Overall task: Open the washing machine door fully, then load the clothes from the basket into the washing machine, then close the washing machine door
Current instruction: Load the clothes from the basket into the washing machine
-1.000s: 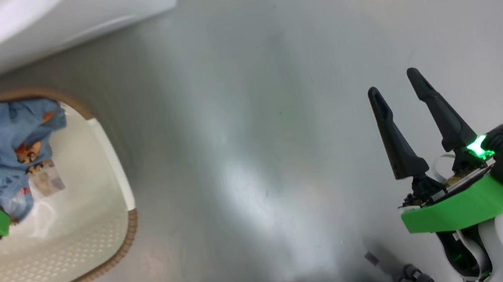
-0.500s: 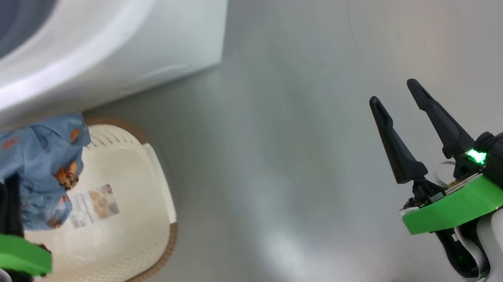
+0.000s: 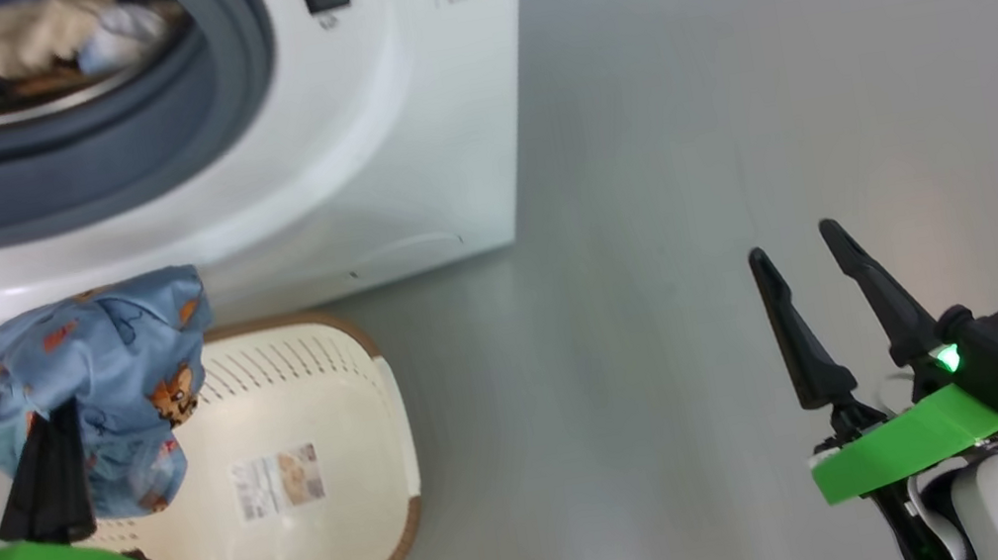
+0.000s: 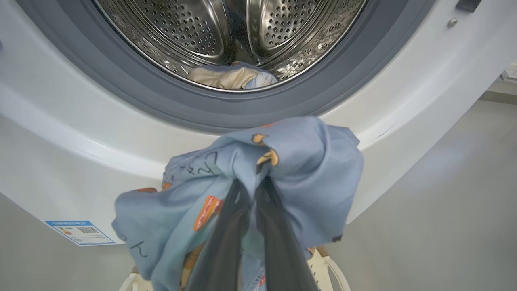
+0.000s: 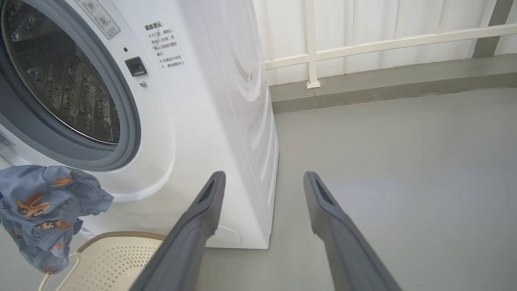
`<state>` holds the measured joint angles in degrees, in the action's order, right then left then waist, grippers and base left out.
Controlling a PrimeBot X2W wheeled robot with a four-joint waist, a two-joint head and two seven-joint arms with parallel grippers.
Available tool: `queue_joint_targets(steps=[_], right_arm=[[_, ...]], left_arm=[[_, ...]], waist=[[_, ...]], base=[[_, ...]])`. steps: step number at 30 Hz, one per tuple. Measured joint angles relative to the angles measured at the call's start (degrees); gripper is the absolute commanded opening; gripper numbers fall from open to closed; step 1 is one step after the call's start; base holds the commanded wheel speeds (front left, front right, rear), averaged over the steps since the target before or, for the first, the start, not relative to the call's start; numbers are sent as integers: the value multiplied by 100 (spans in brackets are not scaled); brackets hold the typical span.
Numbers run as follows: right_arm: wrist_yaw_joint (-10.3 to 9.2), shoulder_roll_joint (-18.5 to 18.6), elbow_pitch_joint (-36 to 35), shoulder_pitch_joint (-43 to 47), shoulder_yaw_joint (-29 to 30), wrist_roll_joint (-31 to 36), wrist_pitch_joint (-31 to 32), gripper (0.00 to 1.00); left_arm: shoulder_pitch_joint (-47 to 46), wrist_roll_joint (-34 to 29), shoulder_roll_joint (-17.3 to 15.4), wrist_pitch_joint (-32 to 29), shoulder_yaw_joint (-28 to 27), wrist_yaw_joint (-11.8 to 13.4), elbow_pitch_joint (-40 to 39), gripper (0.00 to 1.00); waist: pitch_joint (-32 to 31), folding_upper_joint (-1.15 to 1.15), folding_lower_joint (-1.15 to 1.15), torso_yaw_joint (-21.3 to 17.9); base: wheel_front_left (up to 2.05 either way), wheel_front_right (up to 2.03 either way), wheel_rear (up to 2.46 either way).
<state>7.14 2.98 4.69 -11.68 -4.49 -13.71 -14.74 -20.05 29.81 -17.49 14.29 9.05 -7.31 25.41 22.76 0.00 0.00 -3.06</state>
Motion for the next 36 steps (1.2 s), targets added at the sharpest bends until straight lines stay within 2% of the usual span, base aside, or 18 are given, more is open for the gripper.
queue_joint_targets(steps=[18, 31, 36], right_arm=[[0, -1, 350, 689, 346, -46, 0, 100], [0, -14, 374, 1012, 430, -57, 0, 100], [0, -19, 370, 1059, 441, -59, 0, 100]], left_arm=[[1439, -1159, 717, 1, -1068, 0, -1410, 0], [2143, -1616, 1094, 1, -1439, 0, -1782, 0], [2244, -1613, 1214, 1, -1522, 0, -1825, 0]], waist=[[-1447, 0, 0, 315], [-2068, 0, 0, 381], [-2174, 0, 0, 329]], base=[[0, 0, 0], [0, 0, 0], [0, 0, 0]])
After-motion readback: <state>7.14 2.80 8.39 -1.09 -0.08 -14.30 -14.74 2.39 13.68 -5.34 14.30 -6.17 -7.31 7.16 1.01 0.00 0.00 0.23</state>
